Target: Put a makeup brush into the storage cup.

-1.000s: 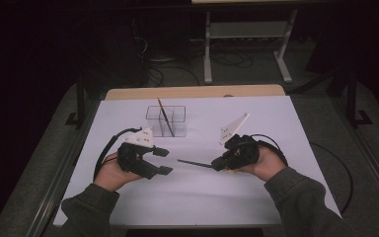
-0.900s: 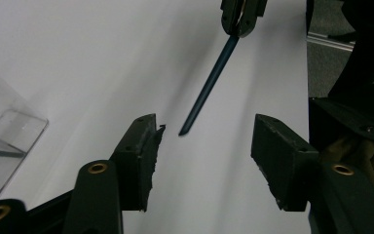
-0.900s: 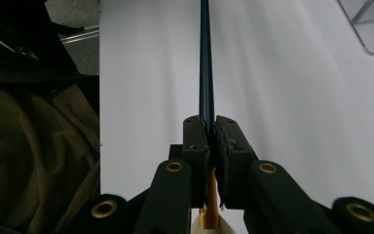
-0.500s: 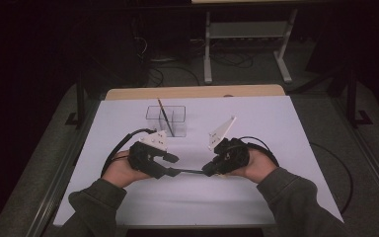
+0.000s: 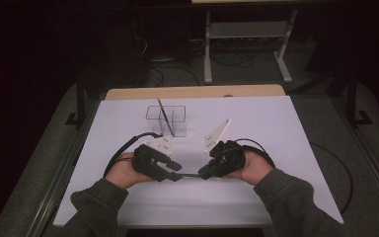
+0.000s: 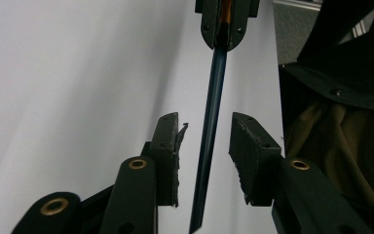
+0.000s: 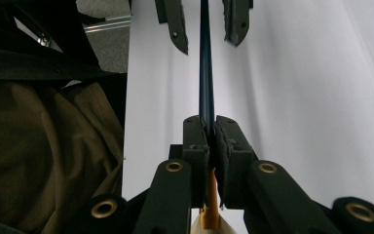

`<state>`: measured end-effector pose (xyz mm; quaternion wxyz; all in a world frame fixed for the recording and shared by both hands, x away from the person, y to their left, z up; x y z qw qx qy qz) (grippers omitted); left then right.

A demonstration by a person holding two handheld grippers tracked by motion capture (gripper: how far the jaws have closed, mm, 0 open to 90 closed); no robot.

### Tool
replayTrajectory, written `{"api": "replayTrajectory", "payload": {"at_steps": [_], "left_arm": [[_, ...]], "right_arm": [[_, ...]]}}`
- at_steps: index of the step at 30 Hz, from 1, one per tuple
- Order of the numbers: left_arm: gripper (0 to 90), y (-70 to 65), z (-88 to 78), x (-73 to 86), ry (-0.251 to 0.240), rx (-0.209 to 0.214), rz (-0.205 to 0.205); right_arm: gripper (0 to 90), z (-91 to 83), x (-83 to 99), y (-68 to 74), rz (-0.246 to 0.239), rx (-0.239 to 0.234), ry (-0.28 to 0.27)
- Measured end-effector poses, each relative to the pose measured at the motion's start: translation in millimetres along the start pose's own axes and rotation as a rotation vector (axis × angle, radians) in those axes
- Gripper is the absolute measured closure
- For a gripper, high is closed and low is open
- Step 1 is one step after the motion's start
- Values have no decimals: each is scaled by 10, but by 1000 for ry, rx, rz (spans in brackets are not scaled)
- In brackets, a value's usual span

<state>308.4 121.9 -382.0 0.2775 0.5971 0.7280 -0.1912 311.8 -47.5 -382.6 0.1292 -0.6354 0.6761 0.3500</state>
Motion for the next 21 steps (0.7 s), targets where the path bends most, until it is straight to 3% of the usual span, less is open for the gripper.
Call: {"api": "replayTrajectory", "payload": {"at_steps": [21], "left_arm": [[817,-86,68,21,56,80,33]], "right_arm": [[831,69,-51,105,-34,6,26]]}}
Point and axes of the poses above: each handheld gripper's, and its own axes: z roughly forward along the jaws, x roughly out of its underside, y roughly to its left, the point moved 5 cm from there along z, roughly forward along the jaws, and after that the axes turned 12 degrees about -x, right-handed, at the moved point
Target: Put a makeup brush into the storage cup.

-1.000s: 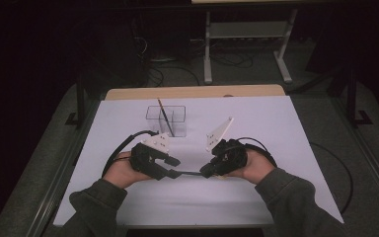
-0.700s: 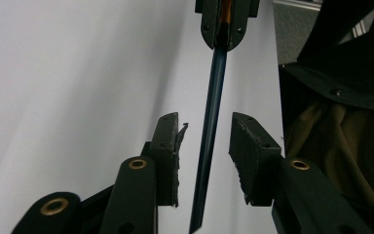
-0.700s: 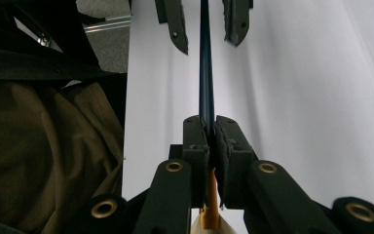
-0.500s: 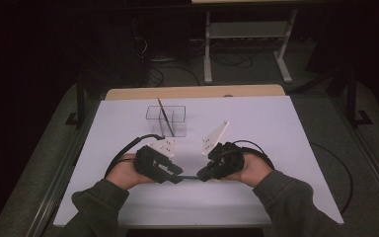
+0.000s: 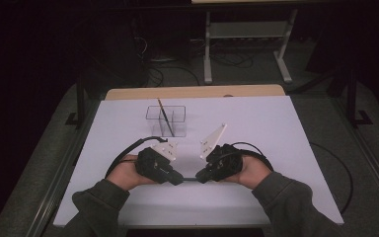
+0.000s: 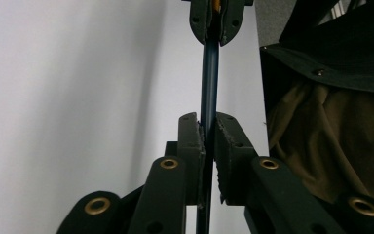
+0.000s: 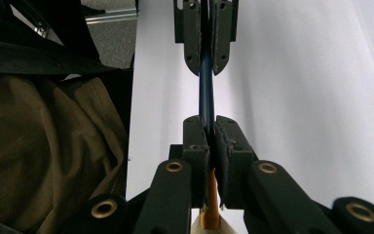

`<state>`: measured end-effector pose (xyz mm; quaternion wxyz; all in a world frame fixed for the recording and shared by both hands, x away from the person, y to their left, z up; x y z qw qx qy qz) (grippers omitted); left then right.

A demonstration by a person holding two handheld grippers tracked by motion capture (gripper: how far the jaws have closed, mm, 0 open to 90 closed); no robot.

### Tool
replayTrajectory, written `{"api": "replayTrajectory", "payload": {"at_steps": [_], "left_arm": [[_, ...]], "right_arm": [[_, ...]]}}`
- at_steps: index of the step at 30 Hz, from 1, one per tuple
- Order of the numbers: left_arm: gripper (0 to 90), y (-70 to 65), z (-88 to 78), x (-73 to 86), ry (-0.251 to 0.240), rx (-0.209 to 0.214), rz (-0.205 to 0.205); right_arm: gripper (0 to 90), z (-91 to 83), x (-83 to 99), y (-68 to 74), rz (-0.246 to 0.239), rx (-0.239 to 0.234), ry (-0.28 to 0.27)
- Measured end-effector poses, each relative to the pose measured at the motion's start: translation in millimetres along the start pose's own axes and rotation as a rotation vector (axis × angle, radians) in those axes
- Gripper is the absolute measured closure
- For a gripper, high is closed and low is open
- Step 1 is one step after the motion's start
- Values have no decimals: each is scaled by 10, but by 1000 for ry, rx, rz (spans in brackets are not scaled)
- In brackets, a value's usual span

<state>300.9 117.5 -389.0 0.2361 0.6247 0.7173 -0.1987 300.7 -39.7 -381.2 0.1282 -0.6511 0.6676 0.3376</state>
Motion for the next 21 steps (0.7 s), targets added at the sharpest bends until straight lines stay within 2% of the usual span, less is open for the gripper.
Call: {"api": "replayTrajectory", "payload": {"at_steps": [9,13,18,20,21], "left_arm": [[841,-43,10,22,21,20,29],[844,-56,15,27,11,22,25],[845,-53,15,37,1,16,36],[845,-51,8,45,-5,16,35],[845,-48,6,48,-7,12,36]], "right_arm": [[829,32,-8,33,-18,-10,21],[818,31,-3,39,-28,-10,9],[721,7,19,26,-33,-19,-13],[706,-7,39,25,-13,-15,-30],[700,-12,47,16,-20,-12,-31]]}}
Point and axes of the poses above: each handheld gripper's, and its own axes: z roughly forward along the jaws, x roughly out of its underside, y roughly to its left, the point moved 5 cm from there along z, roughly forward along the jaws, and after that the axes turned 12 degrees about -x, right-handed, at the moved point
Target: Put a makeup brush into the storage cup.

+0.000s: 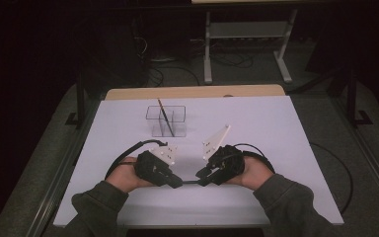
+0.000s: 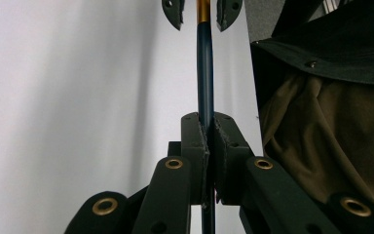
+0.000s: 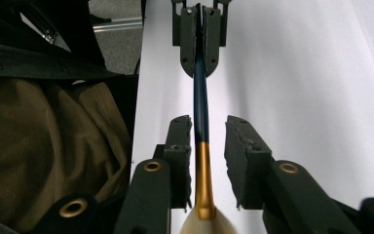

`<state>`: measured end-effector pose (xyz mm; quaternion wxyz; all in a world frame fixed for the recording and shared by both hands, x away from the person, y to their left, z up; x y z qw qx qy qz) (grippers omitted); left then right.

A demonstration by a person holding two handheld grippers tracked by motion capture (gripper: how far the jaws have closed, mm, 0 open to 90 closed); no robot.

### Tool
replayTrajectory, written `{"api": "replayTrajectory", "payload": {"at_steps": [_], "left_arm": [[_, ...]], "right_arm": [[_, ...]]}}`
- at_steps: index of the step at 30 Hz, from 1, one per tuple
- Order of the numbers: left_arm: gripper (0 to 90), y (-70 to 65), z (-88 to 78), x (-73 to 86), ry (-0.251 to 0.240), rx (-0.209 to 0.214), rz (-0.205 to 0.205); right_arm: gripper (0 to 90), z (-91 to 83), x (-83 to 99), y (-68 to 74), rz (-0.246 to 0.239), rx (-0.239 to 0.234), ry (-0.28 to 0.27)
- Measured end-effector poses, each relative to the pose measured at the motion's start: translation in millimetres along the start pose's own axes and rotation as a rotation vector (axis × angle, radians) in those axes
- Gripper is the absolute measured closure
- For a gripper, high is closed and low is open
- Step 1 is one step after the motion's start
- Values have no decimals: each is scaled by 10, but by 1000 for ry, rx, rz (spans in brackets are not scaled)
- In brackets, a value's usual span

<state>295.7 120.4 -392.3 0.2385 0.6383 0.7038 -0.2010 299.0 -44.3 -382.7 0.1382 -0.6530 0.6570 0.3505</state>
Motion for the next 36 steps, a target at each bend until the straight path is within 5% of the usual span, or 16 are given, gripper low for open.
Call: {"api": "replayTrajectory", "payload": {"at_steps": [8,20,30,36], "left_arm": [[845,13,-16,7,-22,-8,-7],[845,13,-20,9,-27,-9,1],[748,10,41,11,10,-27,-2],[789,1,50,14,27,-27,10]], "right_arm": [[701,-12,72,-8,4,3,-12],[820,-16,88,-24,1,-36,-5],[822,-17,36,-19,3,-31,101],[824,-20,-51,-15,-3,-25,128]]}}
Point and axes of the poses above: each handheld gripper's, and its own axes: z roughly forward along the jaws, x roughly out of its underside, y roughly to its left, the point moved 5 cm from there along z, roughly forward along the jaws, and after that the axes turned 12 degrees about -x, right-handed, at the moved point
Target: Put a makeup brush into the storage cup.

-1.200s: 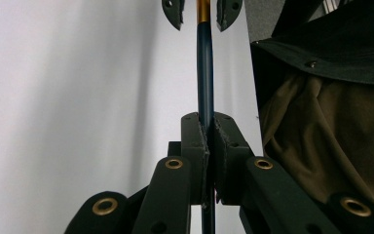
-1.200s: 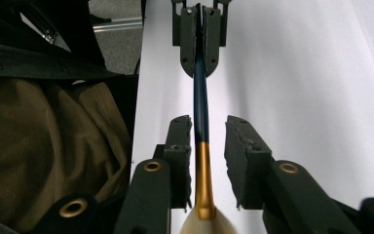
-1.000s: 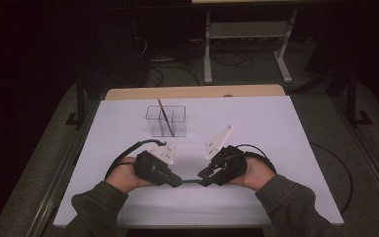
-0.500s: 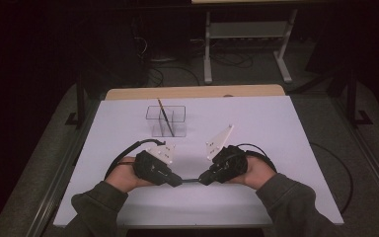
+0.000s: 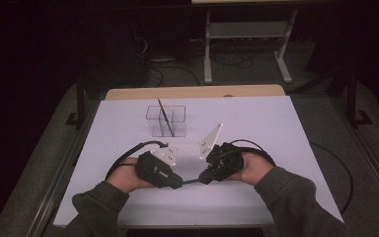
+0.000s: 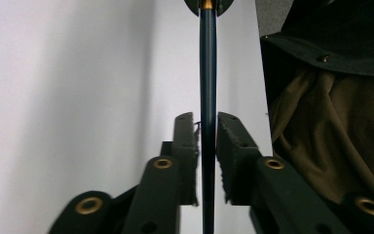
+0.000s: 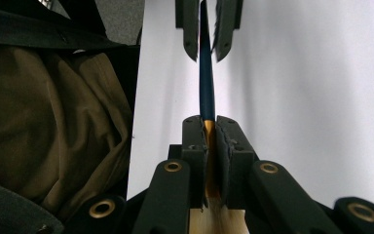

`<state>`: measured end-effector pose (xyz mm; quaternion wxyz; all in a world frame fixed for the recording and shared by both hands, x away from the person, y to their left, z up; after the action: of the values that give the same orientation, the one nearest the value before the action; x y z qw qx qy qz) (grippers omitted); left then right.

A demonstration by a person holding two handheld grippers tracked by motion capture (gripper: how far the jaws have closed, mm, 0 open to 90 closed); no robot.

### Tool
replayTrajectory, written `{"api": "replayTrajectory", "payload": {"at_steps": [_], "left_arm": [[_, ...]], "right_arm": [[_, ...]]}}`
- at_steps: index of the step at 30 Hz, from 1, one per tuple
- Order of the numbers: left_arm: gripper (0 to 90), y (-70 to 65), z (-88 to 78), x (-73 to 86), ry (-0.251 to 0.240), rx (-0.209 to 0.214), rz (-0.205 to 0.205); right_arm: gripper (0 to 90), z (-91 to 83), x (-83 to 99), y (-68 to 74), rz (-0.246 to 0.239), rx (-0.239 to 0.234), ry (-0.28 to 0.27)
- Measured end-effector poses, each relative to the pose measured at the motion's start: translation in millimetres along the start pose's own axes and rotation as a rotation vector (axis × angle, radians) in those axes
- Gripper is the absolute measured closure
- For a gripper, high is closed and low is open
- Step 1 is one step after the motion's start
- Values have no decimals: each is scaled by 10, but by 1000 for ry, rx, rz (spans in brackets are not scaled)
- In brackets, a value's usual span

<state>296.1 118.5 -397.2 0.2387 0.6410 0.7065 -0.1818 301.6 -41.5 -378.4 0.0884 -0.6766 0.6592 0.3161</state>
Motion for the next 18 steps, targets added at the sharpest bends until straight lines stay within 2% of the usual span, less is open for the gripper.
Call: {"api": "replayTrajectory", "payload": {"at_steps": [2,6,8,10,12,14,18], "left_arm": [[816,-13,10,2,3,8,-4],[839,-10,12,9,7,-5,6],[842,-5,-1,9,-13,-11,-7],[843,10,-9,22,-17,-29,-12],[843,23,-23,33,-48,-37,-29],[843,35,-27,48,-71,-48,-39],[844,46,-15,68,-101,-70,-62]], "right_arm": [[824,-10,-33,5,-10,1,6],[820,-28,-80,22,-21,12,19],[805,-59,-88,24,-6,11,-12],[667,-101,-80,9,1,26,-58],[630,-158,-61,-6,20,17,-119],[599,-205,-28,-17,39,30,-164],[568,-217,32,-53,62,36,-203]]}}
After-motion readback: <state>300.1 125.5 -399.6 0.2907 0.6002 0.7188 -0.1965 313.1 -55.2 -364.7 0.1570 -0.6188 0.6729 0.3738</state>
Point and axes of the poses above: each handheld gripper's, and its own axes: z roughly forward along the jaws, x roughly out of its underside, y roughly to its left, the point moved 5 cm from there along z, roughly forward along the jaws, and after that the axes turned 12 degrees about -x, right-handed, at the moved point
